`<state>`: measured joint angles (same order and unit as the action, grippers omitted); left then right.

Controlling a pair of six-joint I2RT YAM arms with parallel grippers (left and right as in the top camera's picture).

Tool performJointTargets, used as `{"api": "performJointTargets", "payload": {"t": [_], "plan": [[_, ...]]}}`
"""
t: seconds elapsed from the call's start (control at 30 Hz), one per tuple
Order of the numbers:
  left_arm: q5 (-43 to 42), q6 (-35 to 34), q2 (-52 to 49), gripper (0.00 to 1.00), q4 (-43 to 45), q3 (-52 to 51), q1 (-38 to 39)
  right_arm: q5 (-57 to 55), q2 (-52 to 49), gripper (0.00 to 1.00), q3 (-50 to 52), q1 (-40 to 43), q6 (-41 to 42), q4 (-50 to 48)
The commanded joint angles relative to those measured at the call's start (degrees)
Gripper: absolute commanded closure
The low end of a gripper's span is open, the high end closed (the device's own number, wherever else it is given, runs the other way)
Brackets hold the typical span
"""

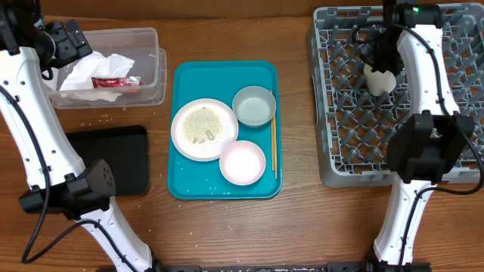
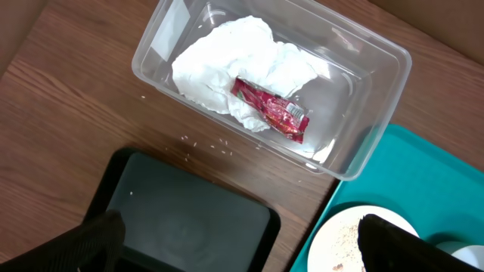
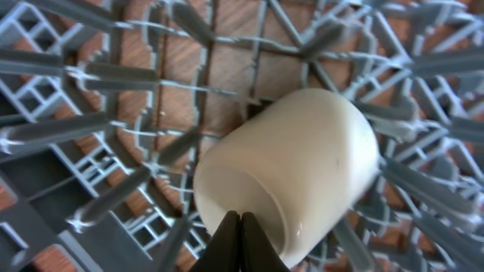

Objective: Sort waste into correct bins and load items into the dishwasher
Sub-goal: 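Set the cup upside down on the rack and release, then adjust the cup on the rack with the right gripper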

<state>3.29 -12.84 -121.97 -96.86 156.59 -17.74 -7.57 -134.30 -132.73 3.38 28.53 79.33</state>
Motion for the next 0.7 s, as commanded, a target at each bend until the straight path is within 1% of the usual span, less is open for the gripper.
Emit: {"api": "performJointTargets", "payload": {"t": [0.0,0.17,0.43,0.53,0.67], "plan": [[0.3,1.3,0.5,0.00,0.0,-0.1,-0.2,-9.0,0.5,0.96,-0.9,1.4,1.8,2.6],[0.3,1.3,0.5,0.00,0.0,-0.1,-0.2,-14.1,0.5,0.96,-5.8,1.6,2.4,8.1],[0.3,1.3,0.5,0.00,0.1,-0.1,-0.2,-13.4,0.5,0.96,-12.8,1.5,2.4,14.2],[0.3,1.3,0.5,0.00,0.0,-0.1,-0.2,-9.8,0.7,0.96,-17.6,1.0,1.4,16.7],[0.3,1.3,0.5,0.00,0.0,-0.1,-0.2,4.0,0.7,0.95,-21.7,0.6,-6.1,17.6]]}}
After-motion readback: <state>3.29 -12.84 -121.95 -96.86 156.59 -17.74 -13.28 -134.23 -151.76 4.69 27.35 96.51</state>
